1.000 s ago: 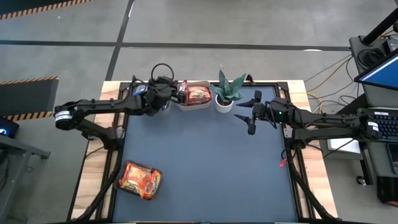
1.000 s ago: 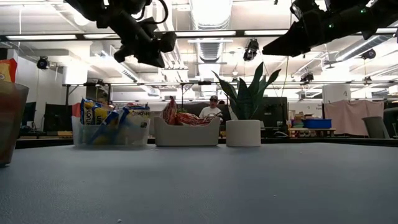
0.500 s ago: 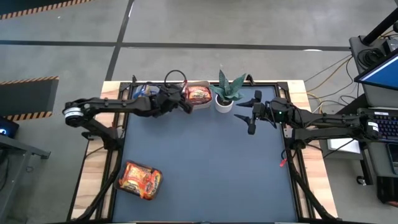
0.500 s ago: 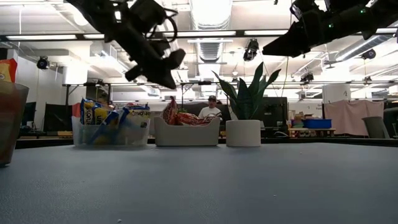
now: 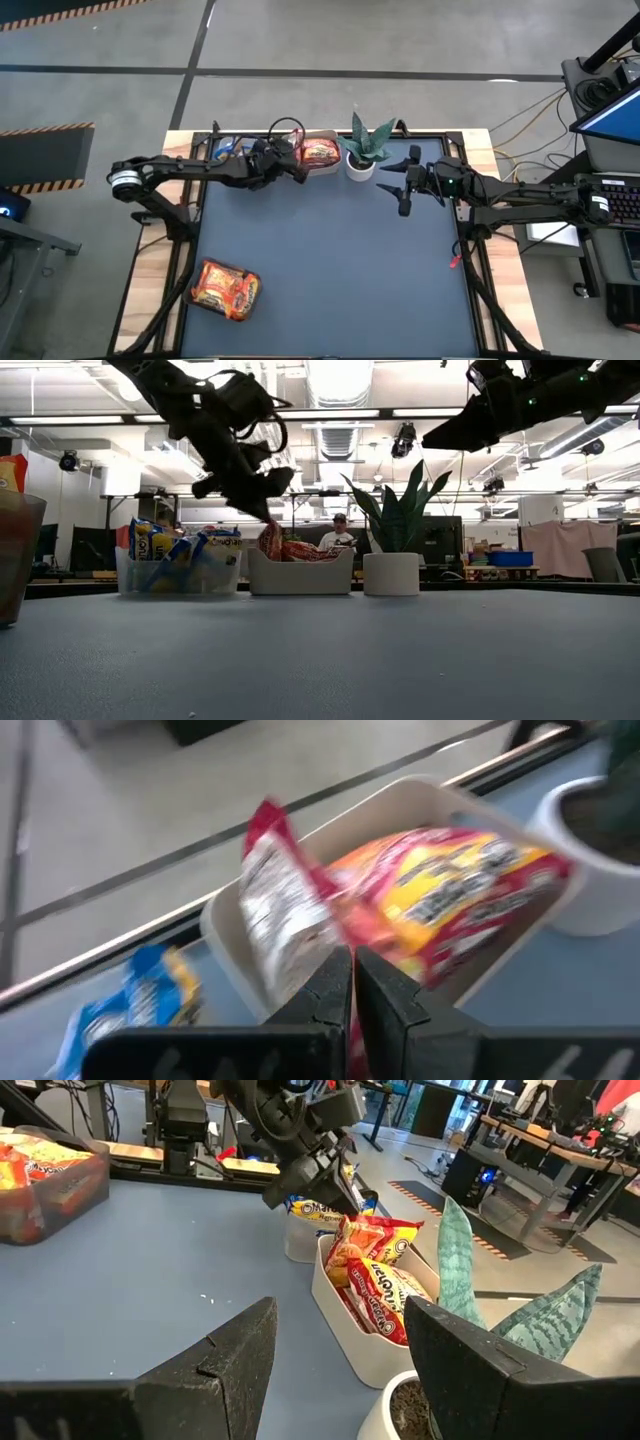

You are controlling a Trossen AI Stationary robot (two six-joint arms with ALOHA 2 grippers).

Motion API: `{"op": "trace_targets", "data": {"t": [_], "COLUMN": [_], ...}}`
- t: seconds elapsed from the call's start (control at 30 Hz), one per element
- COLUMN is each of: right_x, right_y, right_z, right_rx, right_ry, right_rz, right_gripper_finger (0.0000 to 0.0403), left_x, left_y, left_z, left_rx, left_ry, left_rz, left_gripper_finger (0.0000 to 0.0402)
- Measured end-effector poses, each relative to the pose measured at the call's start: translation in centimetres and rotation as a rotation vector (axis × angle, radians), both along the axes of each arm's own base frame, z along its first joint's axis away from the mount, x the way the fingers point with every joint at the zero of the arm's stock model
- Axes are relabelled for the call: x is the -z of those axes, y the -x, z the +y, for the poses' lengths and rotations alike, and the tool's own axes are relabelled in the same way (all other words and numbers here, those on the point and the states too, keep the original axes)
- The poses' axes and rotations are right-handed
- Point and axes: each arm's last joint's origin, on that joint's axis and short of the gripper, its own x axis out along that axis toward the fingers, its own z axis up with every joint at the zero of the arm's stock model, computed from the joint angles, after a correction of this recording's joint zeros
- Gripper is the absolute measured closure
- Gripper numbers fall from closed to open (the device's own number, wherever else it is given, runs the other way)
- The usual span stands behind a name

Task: Sort Maruchan noodles
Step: Put the red noodle pack into the gray bin

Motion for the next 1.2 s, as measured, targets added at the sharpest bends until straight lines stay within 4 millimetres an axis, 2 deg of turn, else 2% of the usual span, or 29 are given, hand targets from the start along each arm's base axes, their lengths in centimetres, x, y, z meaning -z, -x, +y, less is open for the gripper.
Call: {"op": "trace_targets", "data": {"t": [0.13, 0.33, 0.43, 0.63, 0.77, 0.9, 1.0, 1.2], "right_x": [0.0, 0.0, 0.0, 0.0, 0.0, 0.1, 0.1, 0.1], "right_y": [0.0, 0.0, 0.0, 0.0, 0.0, 0.0, 0.0, 0.0], "right_z": [0.0, 0.0, 0.0, 0.0, 0.0, 0.0, 0.0, 0.0], "right_rx": [0.0, 0.0, 0.0, 0.0, 0.0, -0.001, 0.0, 0.0], "right_ry": [0.0, 0.0, 0.001, 0.001, 0.0, 0.002, 0.002, 0.001], "right_rz": [0.0, 0.0, 0.0, 0.001, 0.005, 0.007, 0.008, 0.008], "right_gripper_finger": [0.0193, 0.0193, 0.0193, 0.0193, 0.0193, 0.0193, 0.0193, 0.0193], "left_x": [0.5, 0.5, -0.7, -4.3, -5.3, -5.1, -4.3, -2.3], "left_y": [0.6, 0.7, 0.0, -1.5, -1.6, -1.2, -1.1, -2.1], "left_z": [-0.1, -0.3, -0.3, -0.1, 0.5, 1.2, 1.5, 2.1], "left_rx": [-0.09, -0.103, -0.045, 0.09, 0.109, 0.083, 0.084, 0.062], "left_ry": [0.029, 0.051, 0.044, -0.042, -0.079, -0.044, 0.057, 0.174], "left_rz": [0.023, 0.008, -0.001, 0.017, 0.046, 0.024, -0.046, -0.101], "left_gripper_finger": [0.0401, 0.0401, 0.0401, 0.0401, 0.0401, 0.0402, 0.0402, 0.0402]}}
